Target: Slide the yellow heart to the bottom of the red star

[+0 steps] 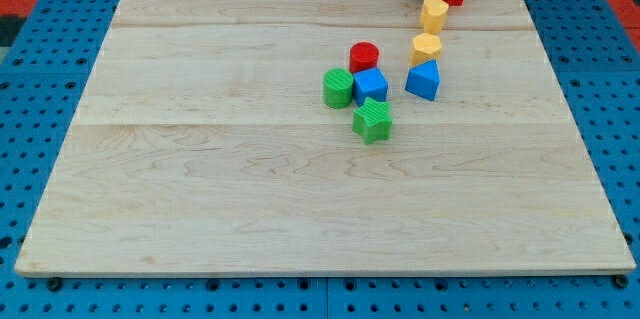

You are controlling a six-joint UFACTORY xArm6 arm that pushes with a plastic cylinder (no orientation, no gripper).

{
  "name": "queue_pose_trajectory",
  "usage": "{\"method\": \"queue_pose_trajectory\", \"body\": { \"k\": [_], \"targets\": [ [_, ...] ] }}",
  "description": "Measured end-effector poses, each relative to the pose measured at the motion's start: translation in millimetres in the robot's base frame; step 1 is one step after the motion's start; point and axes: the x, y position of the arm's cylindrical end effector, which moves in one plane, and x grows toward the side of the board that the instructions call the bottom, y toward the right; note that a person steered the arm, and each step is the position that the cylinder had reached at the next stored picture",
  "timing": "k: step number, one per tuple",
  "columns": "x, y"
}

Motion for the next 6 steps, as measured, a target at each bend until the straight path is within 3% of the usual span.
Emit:
{"method": "queue_pose_trajectory", "body": {
  "k": [1,3,6],
  "targets": [
    [7.3,-48.4],
    [48.0,-41.8],
    [50.4,15.4]
  ]
}}
